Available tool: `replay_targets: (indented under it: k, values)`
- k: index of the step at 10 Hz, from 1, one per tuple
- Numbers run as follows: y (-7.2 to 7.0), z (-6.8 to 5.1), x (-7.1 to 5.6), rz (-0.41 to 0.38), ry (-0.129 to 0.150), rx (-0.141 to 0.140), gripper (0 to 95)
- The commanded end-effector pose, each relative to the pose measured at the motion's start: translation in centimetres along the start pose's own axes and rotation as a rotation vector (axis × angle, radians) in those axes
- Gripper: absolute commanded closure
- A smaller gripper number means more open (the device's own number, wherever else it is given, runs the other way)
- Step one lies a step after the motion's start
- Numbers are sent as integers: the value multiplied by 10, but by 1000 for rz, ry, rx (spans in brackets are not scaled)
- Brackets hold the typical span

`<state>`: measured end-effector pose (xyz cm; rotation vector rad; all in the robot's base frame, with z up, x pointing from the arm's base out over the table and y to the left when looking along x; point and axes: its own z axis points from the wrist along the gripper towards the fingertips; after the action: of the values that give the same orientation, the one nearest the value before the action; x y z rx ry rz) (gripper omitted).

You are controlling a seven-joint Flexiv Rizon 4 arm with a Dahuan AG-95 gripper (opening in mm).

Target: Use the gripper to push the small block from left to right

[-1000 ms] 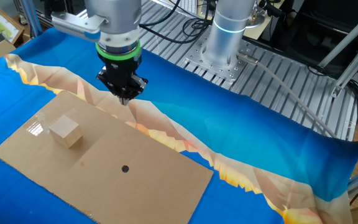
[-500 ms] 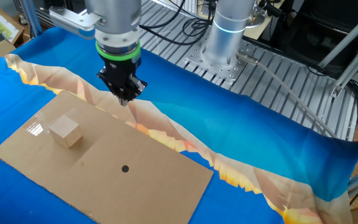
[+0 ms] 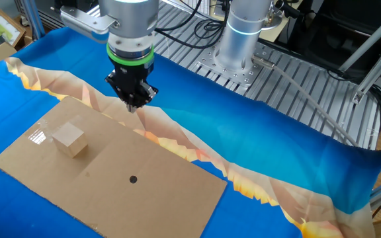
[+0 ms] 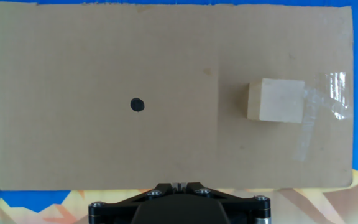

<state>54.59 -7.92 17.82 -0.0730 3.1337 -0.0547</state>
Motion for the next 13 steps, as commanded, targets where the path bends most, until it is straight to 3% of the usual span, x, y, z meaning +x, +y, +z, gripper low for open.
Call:
replay_targets:
  k: [1, 3, 4, 5, 6, 8, 11, 13]
  values:
    - [-4, -1, -6, -11, 20, 24, 950]
    - [-20, -2, -13, -15, 20, 26, 950]
    - [-36, -2, -18, -25, 42, 25, 950]
    - [-49, -1, -21, -40, 48, 21, 950]
    - [-70, 0, -24, -60, 43, 19, 950]
    - [-112, 5, -23, -92, 44, 16, 950]
    - [-154, 15, -18, -136, 44, 9, 950]
    - [-171, 11, -19, -152, 47, 8, 950]
